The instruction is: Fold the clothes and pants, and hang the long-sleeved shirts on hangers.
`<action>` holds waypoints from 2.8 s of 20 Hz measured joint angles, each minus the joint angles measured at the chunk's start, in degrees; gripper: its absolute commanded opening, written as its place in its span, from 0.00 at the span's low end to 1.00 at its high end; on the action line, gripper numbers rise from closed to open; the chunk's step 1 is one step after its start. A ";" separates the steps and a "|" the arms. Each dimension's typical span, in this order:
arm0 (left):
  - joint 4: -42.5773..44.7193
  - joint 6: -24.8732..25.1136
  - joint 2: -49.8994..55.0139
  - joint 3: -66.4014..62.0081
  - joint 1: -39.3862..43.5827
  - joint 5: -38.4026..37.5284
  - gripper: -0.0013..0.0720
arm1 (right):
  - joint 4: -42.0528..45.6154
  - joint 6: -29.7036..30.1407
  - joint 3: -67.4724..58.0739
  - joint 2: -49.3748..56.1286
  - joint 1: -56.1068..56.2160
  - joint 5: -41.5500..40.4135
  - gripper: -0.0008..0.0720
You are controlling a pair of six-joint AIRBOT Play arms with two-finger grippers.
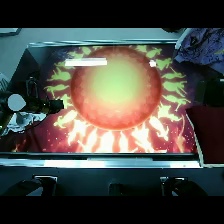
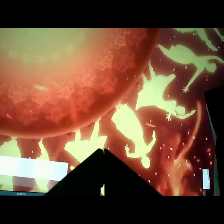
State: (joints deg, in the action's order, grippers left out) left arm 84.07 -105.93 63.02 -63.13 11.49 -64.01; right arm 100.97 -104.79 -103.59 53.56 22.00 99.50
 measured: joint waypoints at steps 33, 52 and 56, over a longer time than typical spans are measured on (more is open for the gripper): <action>1.77 -2.56 0.17 -1.01 -2.47 -2.45 1.00 | 0.00 0.02 0.00 0.00 0.00 -0.70 0.06; 14.78 -5.29 21.64 -3.52 -43.89 12.85 0.79 | 0.00 0.00 0.02 0.00 0.00 -0.22 0.08; 10.95 -4.87 24.48 -4.15 -44.26 13.38 0.04 | 0.00 0.00 0.02 0.00 0.00 1.51 0.14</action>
State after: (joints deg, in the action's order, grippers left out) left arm 95.02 -110.80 87.50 -67.29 -32.77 -50.63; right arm 100.97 -104.79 -103.57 53.56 22.00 101.01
